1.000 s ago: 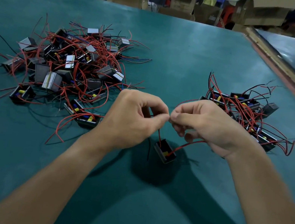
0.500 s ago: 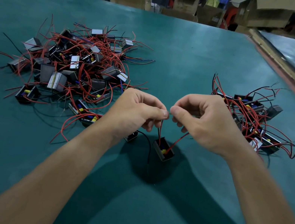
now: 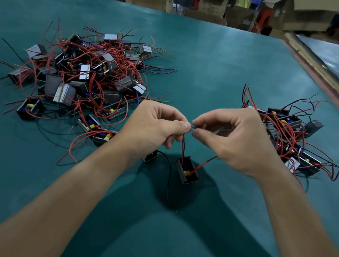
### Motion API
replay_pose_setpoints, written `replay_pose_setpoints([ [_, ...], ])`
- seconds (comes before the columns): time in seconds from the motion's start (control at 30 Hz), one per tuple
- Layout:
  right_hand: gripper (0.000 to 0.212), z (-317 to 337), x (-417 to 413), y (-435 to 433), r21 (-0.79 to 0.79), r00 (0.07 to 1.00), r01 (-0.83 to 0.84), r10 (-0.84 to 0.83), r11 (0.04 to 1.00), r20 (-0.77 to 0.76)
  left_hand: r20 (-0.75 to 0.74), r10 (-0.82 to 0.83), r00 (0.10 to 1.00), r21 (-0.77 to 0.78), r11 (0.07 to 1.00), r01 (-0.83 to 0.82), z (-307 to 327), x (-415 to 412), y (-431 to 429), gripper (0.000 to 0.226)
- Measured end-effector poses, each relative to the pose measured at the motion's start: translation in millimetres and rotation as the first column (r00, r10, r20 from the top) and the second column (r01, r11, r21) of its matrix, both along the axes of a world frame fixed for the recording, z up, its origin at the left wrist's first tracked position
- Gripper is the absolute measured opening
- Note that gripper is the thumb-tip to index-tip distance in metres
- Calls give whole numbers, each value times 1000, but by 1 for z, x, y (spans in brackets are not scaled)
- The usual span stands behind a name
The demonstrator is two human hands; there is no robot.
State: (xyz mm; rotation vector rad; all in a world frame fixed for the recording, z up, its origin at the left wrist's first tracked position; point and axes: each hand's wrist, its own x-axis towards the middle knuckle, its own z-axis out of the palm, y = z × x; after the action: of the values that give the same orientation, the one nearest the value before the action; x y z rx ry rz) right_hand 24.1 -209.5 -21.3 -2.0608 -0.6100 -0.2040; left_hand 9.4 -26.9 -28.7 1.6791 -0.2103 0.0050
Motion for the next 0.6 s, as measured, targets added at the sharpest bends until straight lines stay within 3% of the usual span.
replay_pose_setpoints([
  [0.1,6,-1,0,1,-49,1000,6,-5,999,11,14,-4,1000,5,1000,4,0,-1,1,16],
  [0.27,13,5,-5,2,-76,998,-18,14,997,-63,137,1,991,160,987,-23,1,-3,2,15],
  [0.37,23,11,-7,4,-24,968,-9,2,1000,-249,225,-45,973,240,971,-11,2,-5,1,13],
  [0.5,27,16,-6,5,136,804,115,-12,984,-594,366,-106,925,334,942,-25,0,-6,0,8],
  [0.6,23,15,-6,7,157,705,114,31,981,-708,441,-103,892,382,921,-82,-2,-6,1,9],
])
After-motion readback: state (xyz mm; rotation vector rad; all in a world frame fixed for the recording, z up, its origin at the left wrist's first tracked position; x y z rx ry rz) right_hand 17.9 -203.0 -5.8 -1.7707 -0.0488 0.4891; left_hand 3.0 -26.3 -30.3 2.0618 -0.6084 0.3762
